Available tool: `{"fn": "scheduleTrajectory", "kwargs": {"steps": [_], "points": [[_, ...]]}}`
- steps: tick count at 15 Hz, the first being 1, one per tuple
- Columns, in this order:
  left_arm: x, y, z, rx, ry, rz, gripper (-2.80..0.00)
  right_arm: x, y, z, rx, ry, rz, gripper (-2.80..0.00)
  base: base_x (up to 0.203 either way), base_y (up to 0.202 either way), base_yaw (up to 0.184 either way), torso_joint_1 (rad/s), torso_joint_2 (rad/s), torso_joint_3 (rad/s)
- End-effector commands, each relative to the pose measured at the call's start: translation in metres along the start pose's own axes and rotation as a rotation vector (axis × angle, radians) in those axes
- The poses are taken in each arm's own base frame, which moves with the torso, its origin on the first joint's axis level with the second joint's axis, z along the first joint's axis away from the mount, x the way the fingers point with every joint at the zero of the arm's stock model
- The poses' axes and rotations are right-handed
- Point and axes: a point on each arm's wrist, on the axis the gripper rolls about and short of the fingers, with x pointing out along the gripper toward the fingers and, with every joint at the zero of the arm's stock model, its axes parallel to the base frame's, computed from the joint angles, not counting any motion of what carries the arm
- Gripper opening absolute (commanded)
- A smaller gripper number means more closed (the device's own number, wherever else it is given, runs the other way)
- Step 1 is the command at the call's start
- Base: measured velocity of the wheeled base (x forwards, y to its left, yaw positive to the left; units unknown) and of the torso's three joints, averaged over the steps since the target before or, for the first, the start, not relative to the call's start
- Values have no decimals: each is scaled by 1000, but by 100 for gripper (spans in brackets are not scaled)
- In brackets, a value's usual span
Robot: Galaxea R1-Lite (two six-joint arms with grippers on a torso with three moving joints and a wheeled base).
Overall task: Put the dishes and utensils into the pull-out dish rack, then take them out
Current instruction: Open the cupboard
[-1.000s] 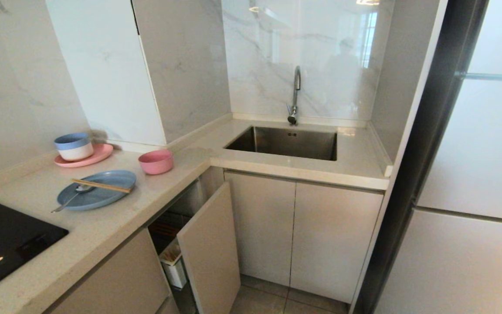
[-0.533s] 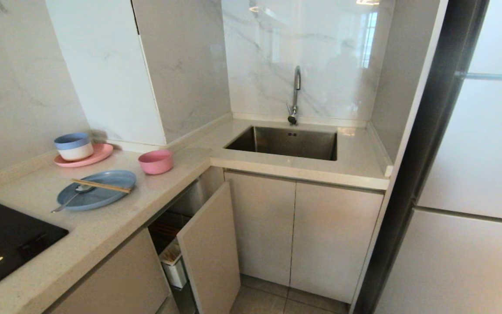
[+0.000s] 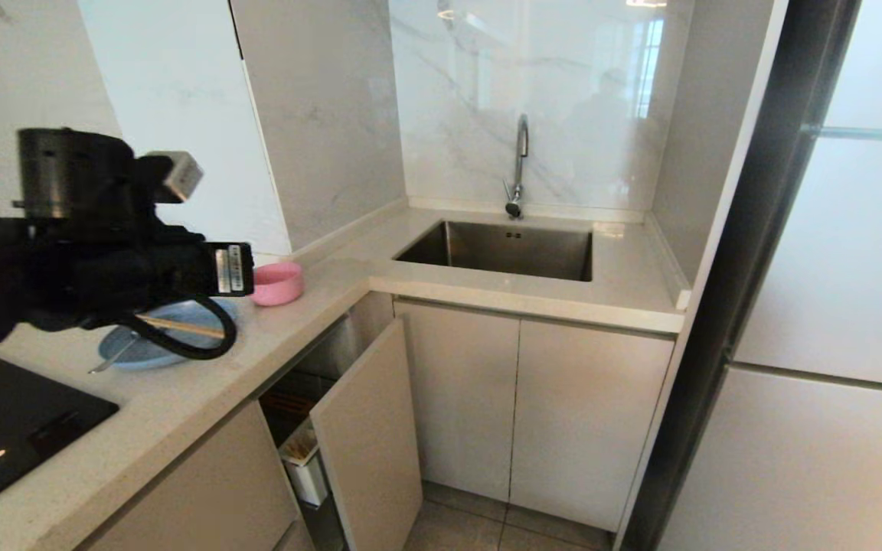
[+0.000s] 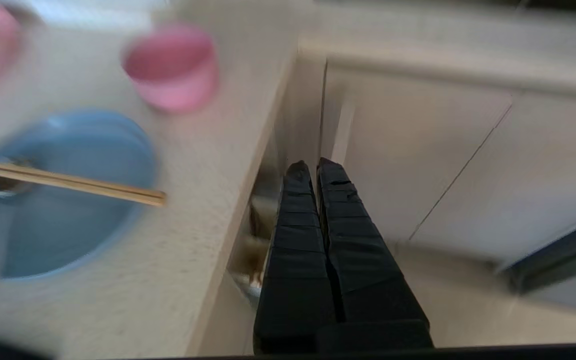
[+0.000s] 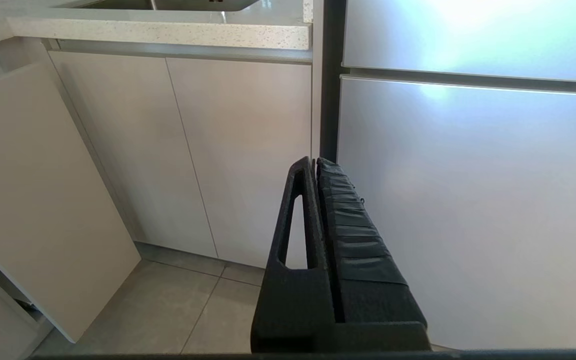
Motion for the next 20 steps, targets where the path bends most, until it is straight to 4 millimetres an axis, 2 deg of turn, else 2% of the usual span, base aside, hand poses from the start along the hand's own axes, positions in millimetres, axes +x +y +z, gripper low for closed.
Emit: {"fn": "scheduleTrajectory", "kwargs": {"steps": [1, 5, 7, 14, 20], "points": [[47, -4, -22, 23, 122, 7, -280, 0, 0, 0, 0, 1, 0, -280, 0, 0, 0, 0, 0, 0], [88, 4, -38, 65, 235, 34, -280, 0, 0, 0, 0, 1, 0, -280, 0, 0, 0, 0, 0, 0], [101, 8, -43, 92, 295, 36, -280, 0, 0, 0, 0, 1, 0, -280, 0, 0, 0, 0, 0, 0], [129, 0, -68, 119, 409, -83, -280, 0, 0, 0, 0, 1, 0, -280, 0, 0, 0, 0, 0, 0], [158, -4, -92, 122, 473, -93, -280, 0, 0, 0, 0, 1, 0, -280, 0, 0, 0, 0, 0, 0]]}}
